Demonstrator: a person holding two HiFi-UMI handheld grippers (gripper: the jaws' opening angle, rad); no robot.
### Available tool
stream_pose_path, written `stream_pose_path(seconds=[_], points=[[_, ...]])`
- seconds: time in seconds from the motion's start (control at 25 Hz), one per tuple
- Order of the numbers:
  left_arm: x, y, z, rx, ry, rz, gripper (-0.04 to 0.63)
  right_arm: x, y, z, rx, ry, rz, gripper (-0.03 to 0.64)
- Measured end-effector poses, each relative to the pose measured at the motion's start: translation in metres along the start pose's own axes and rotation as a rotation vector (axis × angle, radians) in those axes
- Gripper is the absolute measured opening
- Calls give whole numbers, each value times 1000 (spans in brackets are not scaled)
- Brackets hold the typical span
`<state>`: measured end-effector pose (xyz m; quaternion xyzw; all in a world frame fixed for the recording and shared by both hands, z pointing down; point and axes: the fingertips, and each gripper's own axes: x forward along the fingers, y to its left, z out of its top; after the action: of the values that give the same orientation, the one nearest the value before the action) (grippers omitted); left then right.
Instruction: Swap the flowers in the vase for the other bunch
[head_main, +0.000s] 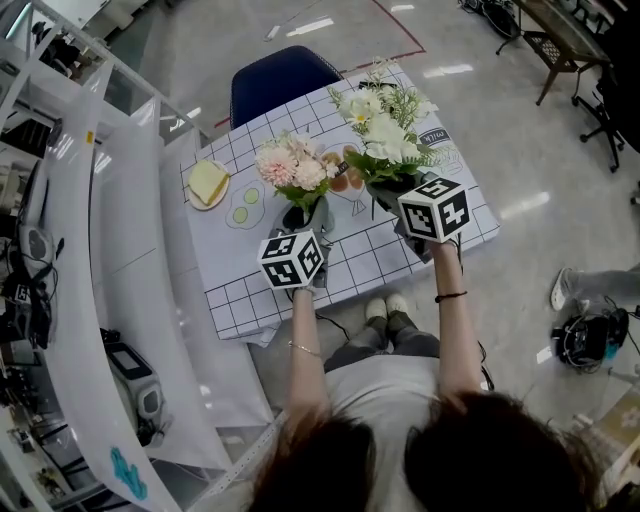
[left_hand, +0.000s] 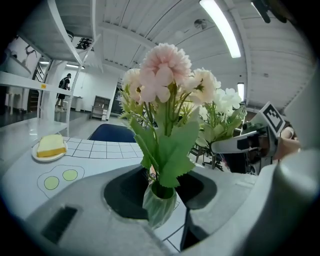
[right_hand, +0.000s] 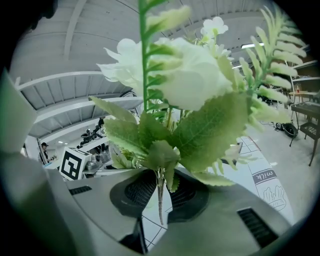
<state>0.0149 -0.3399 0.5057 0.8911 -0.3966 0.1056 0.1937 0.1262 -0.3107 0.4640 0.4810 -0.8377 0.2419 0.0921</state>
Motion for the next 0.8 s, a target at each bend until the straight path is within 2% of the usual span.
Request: stream_pose_path(seconds=[0.24,0.8], points=[[0,1,1,14,-14,29,132,-4,-2,-1,4,-1,-2,54],[-7,1,21,15,-83,60,123,-12,-4,-1,1,-11,-9,54]])
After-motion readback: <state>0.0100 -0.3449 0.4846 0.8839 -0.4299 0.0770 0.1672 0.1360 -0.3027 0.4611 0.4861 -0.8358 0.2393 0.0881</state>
